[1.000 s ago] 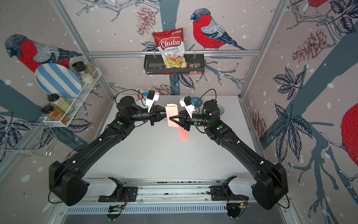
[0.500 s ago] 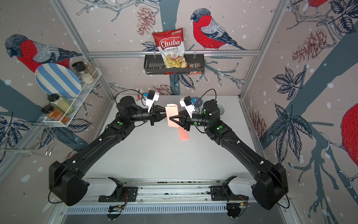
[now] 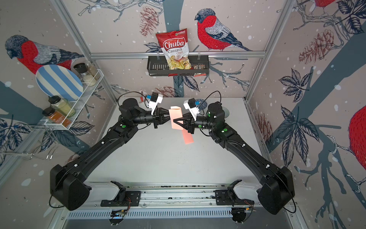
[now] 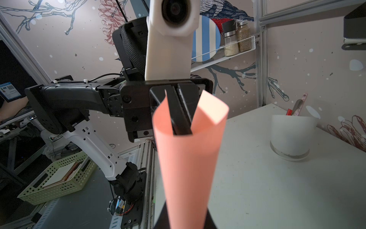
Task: Fold the square paper along the opposite sides
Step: Fold the paper.
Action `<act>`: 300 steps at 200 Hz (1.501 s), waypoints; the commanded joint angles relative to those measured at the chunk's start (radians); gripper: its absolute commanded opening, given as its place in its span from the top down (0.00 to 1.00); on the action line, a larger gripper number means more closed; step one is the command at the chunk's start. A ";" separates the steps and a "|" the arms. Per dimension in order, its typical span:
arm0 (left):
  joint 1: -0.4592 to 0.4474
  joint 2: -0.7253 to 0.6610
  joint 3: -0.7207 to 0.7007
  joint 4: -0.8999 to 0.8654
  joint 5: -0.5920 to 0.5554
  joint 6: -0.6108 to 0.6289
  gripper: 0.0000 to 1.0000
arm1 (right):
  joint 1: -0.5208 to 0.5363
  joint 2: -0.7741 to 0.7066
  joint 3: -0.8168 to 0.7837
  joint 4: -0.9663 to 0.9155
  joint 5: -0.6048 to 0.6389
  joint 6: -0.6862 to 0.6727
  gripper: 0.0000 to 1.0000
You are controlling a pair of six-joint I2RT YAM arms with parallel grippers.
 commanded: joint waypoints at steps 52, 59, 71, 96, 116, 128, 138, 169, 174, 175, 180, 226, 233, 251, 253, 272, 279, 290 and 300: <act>-0.002 -0.001 -0.001 0.037 0.003 0.005 1.00 | 0.003 -0.005 0.000 0.037 0.004 -0.011 0.82; -0.002 -0.001 -0.002 0.036 0.002 0.004 1.00 | 0.003 -0.005 0.000 0.037 0.004 -0.012 0.81; -0.002 -0.002 -0.003 0.034 0.001 0.003 1.00 | 0.003 -0.005 -0.002 0.037 0.007 -0.011 0.80; -0.002 -0.002 -0.003 0.035 0.002 0.004 1.00 | 0.004 -0.005 -0.002 0.036 0.008 -0.011 0.80; -0.002 -0.005 -0.002 0.037 0.002 0.004 1.00 | 0.003 -0.017 -0.002 0.037 0.009 -0.013 0.80; -0.002 -0.004 -0.002 0.037 0.002 0.003 1.00 | 0.003 -0.030 -0.002 0.037 0.009 -0.012 0.80; -0.002 -0.003 -0.004 0.037 0.001 0.003 1.00 | 0.004 -0.030 -0.002 0.038 0.009 -0.013 0.80; -0.002 -0.001 -0.005 0.037 0.001 0.002 1.00 | 0.005 -0.031 -0.002 0.042 0.010 -0.011 0.80; -0.002 -0.002 -0.006 0.037 0.002 0.002 1.00 | 0.005 -0.031 -0.002 0.042 0.010 -0.011 0.80; -0.002 -0.002 -0.005 0.037 0.001 0.002 1.00 | 0.005 -0.031 -0.002 0.043 0.010 -0.012 0.80; -0.002 -0.001 -0.005 0.036 0.001 0.002 1.00 | 0.005 -0.031 -0.002 0.044 0.010 -0.011 0.80; -0.002 -0.003 -0.006 0.039 0.001 0.002 1.00 | 0.005 -0.031 -0.003 0.045 0.010 -0.011 0.80; -0.002 -0.003 -0.007 0.039 0.001 0.000 1.00 | 0.005 -0.031 -0.003 0.044 0.010 -0.011 0.80; -0.002 -0.005 -0.007 0.040 0.001 0.001 1.00 | 0.005 -0.031 -0.003 0.046 0.009 -0.012 0.80; -0.002 -0.005 -0.007 0.041 0.001 0.001 1.00 | 0.005 -0.031 -0.003 0.046 0.009 -0.012 0.80; -0.002 -0.005 -0.007 0.041 0.001 -0.001 1.00 | 0.005 -0.028 -0.002 0.050 0.012 -0.008 0.80; -0.001 -0.004 -0.007 0.041 0.002 -0.001 1.00 | 0.005 -0.028 -0.002 0.052 0.012 -0.007 0.80; -0.002 -0.005 -0.008 0.043 0.003 -0.002 1.00 | 0.005 -0.026 -0.002 0.054 0.013 -0.006 0.80; -0.002 -0.004 -0.010 0.043 0.002 -0.002 1.00 | 0.005 -0.025 0.000 0.056 0.016 -0.005 0.80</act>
